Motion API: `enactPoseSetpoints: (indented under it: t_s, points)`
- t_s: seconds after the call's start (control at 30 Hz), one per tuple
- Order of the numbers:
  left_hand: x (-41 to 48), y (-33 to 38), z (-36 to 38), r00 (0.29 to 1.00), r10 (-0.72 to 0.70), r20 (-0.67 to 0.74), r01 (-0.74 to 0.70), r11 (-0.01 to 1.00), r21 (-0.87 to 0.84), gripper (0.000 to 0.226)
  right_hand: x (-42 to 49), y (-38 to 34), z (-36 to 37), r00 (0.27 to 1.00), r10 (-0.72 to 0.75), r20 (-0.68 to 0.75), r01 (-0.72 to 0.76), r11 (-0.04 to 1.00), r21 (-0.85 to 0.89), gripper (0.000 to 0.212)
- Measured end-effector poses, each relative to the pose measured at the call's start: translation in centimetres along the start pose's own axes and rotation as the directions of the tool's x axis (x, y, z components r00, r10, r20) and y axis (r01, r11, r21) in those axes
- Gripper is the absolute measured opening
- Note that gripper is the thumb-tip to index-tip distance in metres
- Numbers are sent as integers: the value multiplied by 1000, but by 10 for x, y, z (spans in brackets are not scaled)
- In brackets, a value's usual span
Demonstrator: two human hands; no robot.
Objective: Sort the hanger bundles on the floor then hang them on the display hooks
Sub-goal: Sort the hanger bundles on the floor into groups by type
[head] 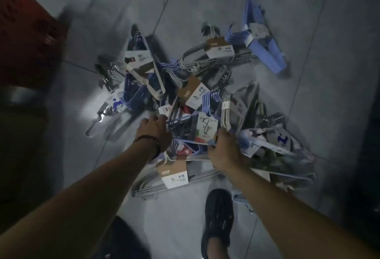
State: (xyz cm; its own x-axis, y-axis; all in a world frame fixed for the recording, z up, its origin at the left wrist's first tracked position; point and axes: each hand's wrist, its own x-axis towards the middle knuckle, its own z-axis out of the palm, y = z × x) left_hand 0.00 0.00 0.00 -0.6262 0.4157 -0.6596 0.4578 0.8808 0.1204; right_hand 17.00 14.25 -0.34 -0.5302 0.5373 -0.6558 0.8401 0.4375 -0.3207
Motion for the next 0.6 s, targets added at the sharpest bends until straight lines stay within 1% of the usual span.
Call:
enactPoseSetpoints:
  t_s: [0.07,0.1,0.13,0.2,0.27,0.33,0.4,0.43,0.5,0.53,0.6]
  points:
    - [10,-3,10,999,-19,26,18,1000,24,57,7,6,6,971,113,-210,-134,987,-86,56]
    - [15,-6,17,1000,-23,17,22,999,35,55,12,11,8,961,175,-216,-195,978,-75,59]
    - [16,-7,21,999,-34,25,32,998,52,54,16,16,11,955,236,-178,-244,969,-26,59]
    - [19,-3,29,1000,-26,-2,26,996,81,52,36,25,13,943,332,-26,-327,938,116,58]
    - [22,0,31,999,-37,-6,38,995,95,52,52,28,12,930,362,60,-366,903,226,53]
    - [22,2,34,998,-57,0,56,994,91,54,59,32,12,913,386,129,-408,872,271,48]
    - [21,3,37,998,-62,5,62,996,64,54,59,37,11,913,373,162,-406,871,278,40]
    - [20,2,37,997,-75,14,74,996,41,52,58,39,11,924,355,144,-383,870,309,35]
    - [16,0,31,996,-84,31,85,996,-24,50,57,44,10,950,303,68,-302,848,437,27]
    - [14,-3,29,996,-80,34,83,992,-95,48,53,40,5,957,287,32,-262,819,510,22]
    - [4,-10,21,996,-91,26,94,942,-324,41,44,29,-5,959,283,3,-222,744,631,11]
